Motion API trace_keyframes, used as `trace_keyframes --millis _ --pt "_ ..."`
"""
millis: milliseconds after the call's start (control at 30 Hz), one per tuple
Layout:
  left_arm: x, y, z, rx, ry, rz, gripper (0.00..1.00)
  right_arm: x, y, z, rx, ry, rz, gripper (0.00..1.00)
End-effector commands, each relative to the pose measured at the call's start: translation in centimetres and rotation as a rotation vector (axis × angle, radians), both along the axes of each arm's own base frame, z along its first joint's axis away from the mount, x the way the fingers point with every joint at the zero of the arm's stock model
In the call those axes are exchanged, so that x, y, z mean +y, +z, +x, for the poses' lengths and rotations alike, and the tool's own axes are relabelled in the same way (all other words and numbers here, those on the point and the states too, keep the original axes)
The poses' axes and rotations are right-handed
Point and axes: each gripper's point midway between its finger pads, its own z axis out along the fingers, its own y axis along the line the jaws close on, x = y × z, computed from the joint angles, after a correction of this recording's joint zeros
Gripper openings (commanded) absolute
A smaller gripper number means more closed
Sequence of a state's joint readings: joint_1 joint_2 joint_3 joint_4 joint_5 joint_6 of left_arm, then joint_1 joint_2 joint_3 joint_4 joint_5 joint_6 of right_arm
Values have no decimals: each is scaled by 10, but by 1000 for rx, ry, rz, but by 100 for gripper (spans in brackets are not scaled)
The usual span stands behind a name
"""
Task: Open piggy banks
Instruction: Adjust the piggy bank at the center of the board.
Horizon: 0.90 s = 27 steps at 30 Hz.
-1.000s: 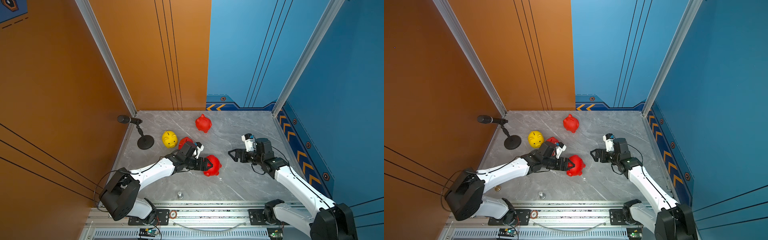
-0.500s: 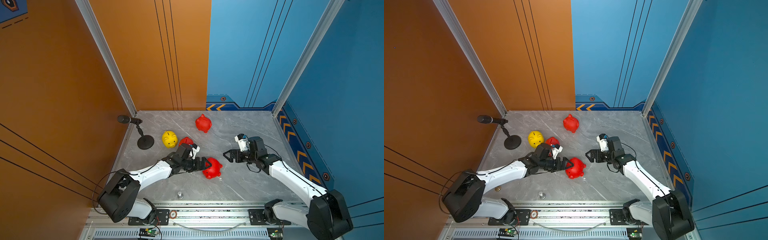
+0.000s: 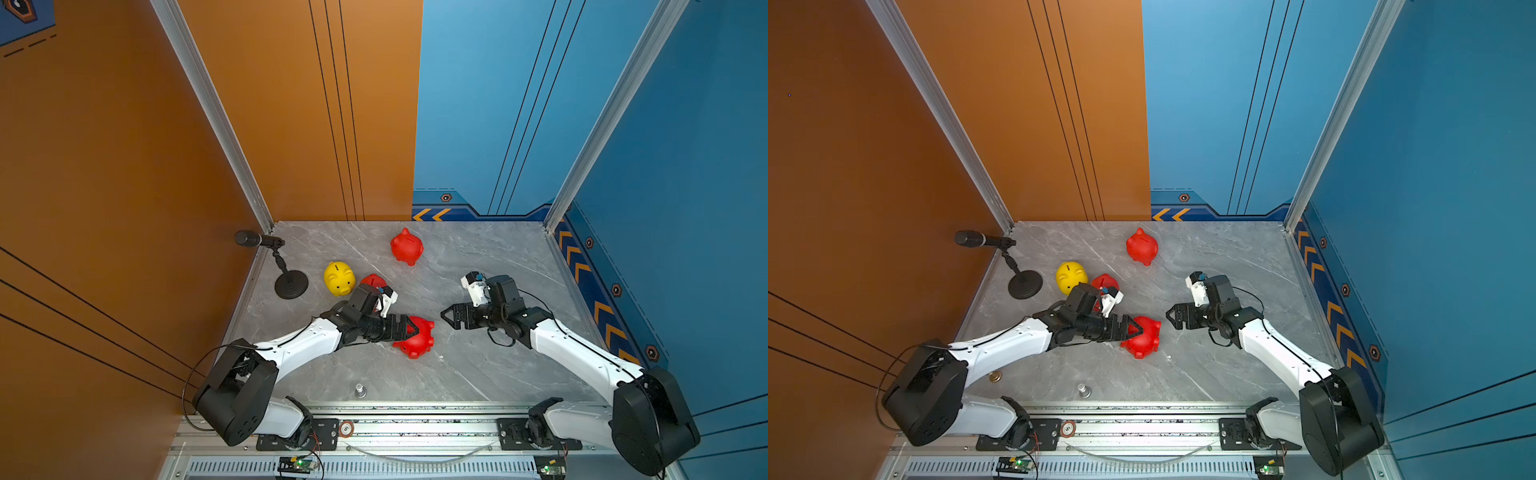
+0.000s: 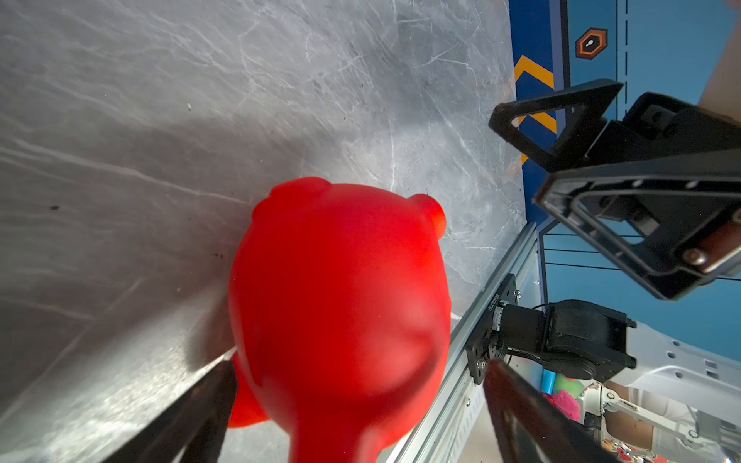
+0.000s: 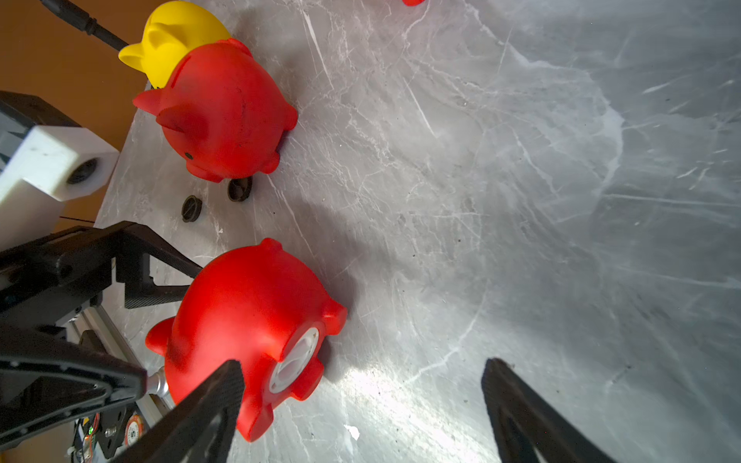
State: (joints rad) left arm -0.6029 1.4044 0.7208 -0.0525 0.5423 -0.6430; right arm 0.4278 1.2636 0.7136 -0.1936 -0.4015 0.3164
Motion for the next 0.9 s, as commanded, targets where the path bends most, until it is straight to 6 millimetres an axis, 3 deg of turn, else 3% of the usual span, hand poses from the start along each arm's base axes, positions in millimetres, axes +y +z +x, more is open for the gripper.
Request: trace_keyframes --millis 0,200,433,567,867 --pt "0 7 9 -68 4 -14 98 2 -15 -2 -4 5 -72 94" --pt "5 14 22 -207 70 -19 98 6 -38 -12 16 -21 -126 93" --pt "0 5 32 -288 104 85 98 12 -56 -20 36 -30 -151 93" --pt "-10 3 34 -326 103 118 98 24 -60 -22 29 -10 -148 93" --pt "-2 -23 34 -322 203 159 98 43 -62 -25 9 18 -134 93"
